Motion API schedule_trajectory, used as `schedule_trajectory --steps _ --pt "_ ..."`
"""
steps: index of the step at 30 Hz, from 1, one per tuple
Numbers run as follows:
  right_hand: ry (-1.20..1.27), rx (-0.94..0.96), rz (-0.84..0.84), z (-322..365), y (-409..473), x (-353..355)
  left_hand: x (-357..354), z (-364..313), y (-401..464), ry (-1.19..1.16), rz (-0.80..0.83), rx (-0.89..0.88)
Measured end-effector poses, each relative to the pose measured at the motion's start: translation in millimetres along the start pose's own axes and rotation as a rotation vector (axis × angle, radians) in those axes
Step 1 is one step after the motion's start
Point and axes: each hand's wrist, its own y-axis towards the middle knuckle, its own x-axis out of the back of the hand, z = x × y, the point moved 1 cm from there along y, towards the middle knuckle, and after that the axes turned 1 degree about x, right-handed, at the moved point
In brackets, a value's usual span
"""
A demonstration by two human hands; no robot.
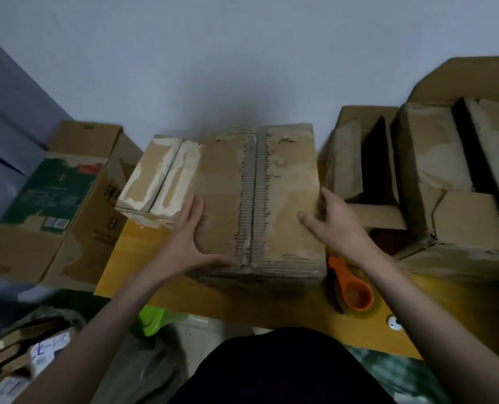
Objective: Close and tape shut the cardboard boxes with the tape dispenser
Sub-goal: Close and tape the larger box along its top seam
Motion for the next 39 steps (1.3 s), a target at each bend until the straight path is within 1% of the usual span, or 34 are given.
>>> schedule_trajectory --steps 4,5,7,10,13,15,19,25,26,30,31,32,33,34,36,37,39 --pt "-0.001 -0.150 0.211 -0.2 -55.6 -5.9 -6.7 7.7 -13.2 -0.015 0.040 -0.089" --pt "0.020 -0.178 0.224 0.8 -59.5 -7.6 -7.8 7.4 -14.7 -0.012 0.036 -0.105" --pt "0.086 -0.219 0.196 2.3 -57.5 -9.7 -10.0 5.6 -15.8 0.015 0.017 -0.115" --pt "0.089 -0.220 0.092 2.0 -45.9 -10.7 -14.3 -2.2 -14.8 0.035 -0.016 -0.086" --pt "-0.052 -0.203 -0.105 -2.7 -31.8 -12.4 -20.3 -13.2 -8.8 0.031 -0.056 -0.044" --pt "-0.041 -0.194 -0.201 -4.5 -22.2 -13.2 -23.6 -24.1 -1.9 0.030 -0.077 -0.015" --pt "0.003 -0.180 -0.277 -6.2 0.1 -11.6 -28.3 -48.4 12.1 0.043 -0.117 0.048" --pt "0.049 -0.138 -0.329 -20.0 24.7 2.7 -30.9 -68.9 37.1 0.096 -0.155 0.061" --pt "0.046 -0.125 -0.368 -21.7 21.2 3.6 -30.2 -71.0 39.2 0.112 -0.157 0.062" --pt "0.065 -0.060 -0.615 -43.9 -15.7 -16.3 -32.6 -73.4 42.1 0.140 -0.158 0.058" --pt "0.047 -0.062 -0.645 -53.7 -26.1 -24.8 -33.7 -73.2 42.7 0.135 -0.159 0.057" --pt "0.017 -0.092 -0.631 -66.6 -33.8 -33.5 -34.7 -72.9 43.3 0.133 -0.160 0.057" --pt "-0.017 -0.158 -0.559 -83.5 -38.8 -42.9 -35.3 -72.7 43.6 0.134 -0.161 0.058" --pt "-0.058 -0.251 -0.430 -103.6 -40.8 -53.2 -35.9 -72.1 44.0 0.136 -0.164 0.059" --pt "-0.180 -0.432 -0.104 -143.2 -43.1 -74.4 -36.6 -70.9 44.2 0.147 -0.173 0.058" --pt "-0.242 -0.490 0.018 -160.2 -44.4 -84.6 -36.9 -70.1 44.3 0.157 -0.177 0.058" --pt "-0.360 -0.556 0.135 -192.6 -46.9 -104.1 -37.3 -71.1 43.6 0.165 -0.178 0.058"
